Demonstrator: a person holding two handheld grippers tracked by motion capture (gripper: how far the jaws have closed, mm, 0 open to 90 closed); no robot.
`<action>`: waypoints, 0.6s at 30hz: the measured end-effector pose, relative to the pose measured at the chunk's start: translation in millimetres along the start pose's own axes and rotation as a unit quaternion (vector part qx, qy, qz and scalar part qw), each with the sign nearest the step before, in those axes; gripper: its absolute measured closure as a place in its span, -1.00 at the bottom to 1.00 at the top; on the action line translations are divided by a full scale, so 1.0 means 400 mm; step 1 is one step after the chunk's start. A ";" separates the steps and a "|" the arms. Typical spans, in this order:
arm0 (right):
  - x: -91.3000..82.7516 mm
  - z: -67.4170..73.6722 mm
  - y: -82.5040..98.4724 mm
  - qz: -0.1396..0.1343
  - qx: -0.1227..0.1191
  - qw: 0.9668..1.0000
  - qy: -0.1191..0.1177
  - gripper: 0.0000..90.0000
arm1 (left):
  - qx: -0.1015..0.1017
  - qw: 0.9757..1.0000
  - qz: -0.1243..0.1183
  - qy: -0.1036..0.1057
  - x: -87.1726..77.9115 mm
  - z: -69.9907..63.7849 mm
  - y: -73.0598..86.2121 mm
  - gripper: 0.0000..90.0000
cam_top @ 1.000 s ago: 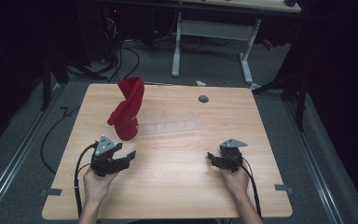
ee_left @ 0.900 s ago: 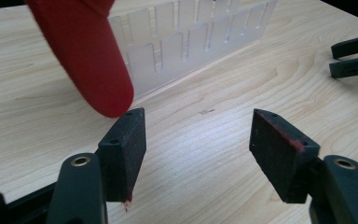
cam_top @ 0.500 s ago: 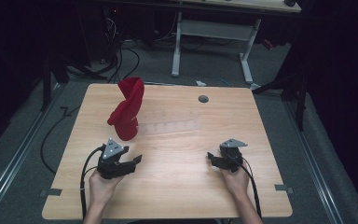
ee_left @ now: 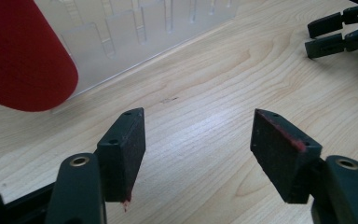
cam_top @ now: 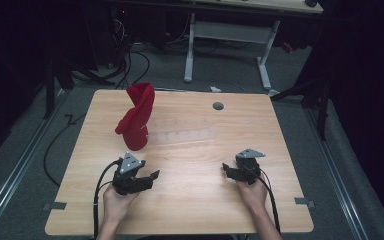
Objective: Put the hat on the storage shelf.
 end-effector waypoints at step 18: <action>0.000 0.000 0.000 0.000 -0.001 1.000 0.000 -0.18 | 0.018 1.000 0.013 0.004 0.052 -0.022 0.041 -0.26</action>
Point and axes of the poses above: each handheld gripper's, and its own axes: x roughly forward along the jaws, y roughly out of its underside, z roughly to its left, the point moved 5 cm from there along x, roughly forward along the jaws, and after that the axes turned 6 degrees about x, right-handed, at the moved point
